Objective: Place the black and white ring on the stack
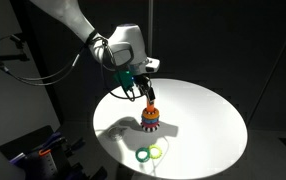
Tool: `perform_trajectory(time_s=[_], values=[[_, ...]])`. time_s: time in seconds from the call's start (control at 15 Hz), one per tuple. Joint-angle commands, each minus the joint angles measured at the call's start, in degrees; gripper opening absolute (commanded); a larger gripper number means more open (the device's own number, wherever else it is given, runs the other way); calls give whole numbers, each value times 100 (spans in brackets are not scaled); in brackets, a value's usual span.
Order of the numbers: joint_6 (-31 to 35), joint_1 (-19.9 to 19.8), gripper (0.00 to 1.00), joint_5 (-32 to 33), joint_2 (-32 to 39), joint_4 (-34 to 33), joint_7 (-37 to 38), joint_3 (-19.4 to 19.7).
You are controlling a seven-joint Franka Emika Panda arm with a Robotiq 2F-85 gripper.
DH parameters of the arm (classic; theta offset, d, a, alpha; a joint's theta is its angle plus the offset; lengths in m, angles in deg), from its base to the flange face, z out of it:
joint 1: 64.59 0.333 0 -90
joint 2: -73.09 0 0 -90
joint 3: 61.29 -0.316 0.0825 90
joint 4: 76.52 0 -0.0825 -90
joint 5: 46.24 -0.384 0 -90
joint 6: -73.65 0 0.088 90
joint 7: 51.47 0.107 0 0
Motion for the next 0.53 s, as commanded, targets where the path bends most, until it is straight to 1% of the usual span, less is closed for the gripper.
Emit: perform_trajectory(time_s=[0.0, 0.13, 0.2, 0.47], values=[[-531, -117, 100, -203, -236, -29, -400, -164], [-702, -99, 100, -156, -334, 2, -452, -166], [-437, -42, 100, -54, -140, -12, -213, -125], [-564, -45, 100, -55, -226, -11, -274, -137]])
